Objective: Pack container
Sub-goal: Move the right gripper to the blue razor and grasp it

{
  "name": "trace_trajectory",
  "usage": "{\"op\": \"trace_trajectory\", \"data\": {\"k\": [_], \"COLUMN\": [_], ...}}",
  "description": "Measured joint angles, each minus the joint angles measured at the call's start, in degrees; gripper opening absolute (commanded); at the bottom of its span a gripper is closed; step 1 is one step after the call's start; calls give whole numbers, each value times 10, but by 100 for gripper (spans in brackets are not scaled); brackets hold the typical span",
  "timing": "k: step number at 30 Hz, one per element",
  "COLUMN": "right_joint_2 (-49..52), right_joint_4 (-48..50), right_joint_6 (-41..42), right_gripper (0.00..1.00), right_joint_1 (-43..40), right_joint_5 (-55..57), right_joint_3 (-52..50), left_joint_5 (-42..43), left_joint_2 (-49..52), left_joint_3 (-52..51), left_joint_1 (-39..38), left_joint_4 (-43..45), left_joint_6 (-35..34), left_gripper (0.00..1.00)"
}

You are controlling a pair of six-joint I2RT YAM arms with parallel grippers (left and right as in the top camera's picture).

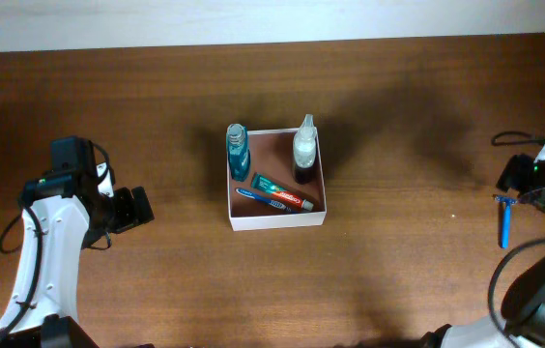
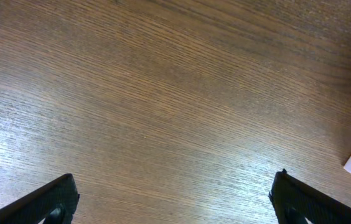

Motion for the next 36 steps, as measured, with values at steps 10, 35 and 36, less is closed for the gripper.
{"op": "trace_trajectory", "data": {"k": [10, 35, 36], "right_joint_2": [88, 93, 93], "right_joint_4": [44, 127, 126], "right_joint_6": [0, -23, -24], "right_gripper": [70, 34, 33], "right_joint_1": [-20, -21, -21], "right_joint_5": [-5, -27, -28], "right_joint_3": [-42, -117, -117], "left_joint_5": [0, 0, 0], "left_joint_2": [0, 0, 0], "left_joint_3": [0, 0, 0], "left_joint_1": [0, 0, 0], "left_joint_4": [0, 0, 0], "left_joint_6": [0, 0, 0], "left_gripper": [99, 99, 99]}}
